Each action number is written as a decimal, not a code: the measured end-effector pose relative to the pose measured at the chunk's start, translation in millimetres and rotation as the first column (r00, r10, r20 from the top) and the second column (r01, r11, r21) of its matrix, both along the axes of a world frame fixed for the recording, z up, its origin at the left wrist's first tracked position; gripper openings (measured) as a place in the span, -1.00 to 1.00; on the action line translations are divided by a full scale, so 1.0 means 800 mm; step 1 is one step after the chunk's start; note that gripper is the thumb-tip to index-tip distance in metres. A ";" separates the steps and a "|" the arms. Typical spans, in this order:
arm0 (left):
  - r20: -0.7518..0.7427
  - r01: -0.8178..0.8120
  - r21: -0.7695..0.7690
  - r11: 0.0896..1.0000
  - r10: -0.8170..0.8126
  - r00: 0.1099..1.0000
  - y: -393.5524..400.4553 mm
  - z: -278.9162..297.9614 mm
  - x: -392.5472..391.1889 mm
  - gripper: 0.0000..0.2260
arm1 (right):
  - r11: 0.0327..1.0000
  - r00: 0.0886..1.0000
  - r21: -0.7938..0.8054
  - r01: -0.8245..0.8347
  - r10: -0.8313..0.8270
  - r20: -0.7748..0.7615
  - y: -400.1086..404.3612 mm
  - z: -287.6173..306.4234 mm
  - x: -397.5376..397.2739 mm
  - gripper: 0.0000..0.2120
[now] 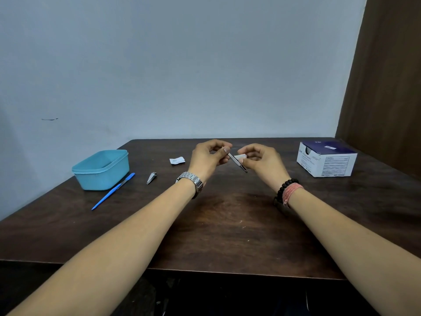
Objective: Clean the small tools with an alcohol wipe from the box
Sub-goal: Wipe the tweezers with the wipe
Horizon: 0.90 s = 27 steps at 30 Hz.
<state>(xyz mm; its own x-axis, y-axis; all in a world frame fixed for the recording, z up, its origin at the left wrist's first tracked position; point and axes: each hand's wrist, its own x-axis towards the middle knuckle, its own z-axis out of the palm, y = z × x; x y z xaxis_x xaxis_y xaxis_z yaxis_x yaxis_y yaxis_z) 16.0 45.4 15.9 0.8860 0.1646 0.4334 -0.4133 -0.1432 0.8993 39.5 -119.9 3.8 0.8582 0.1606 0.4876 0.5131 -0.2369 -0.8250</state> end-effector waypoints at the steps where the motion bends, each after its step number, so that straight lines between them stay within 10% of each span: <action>1: 0.000 0.004 0.014 1.000 -0.004 1.000 -0.001 0.000 -0.001 -0.91 | 1.000 1.000 0.003 -0.001 0.001 -0.010 -0.001 0.000 0.000 -0.84; 27: 0.048 -0.097 0.180 0.979 0.089 0.995 0.000 -0.002 -0.001 -0.87 | 0.987 0.982 0.064 -0.145 0.151 -0.110 0.004 -0.001 -0.005 -0.89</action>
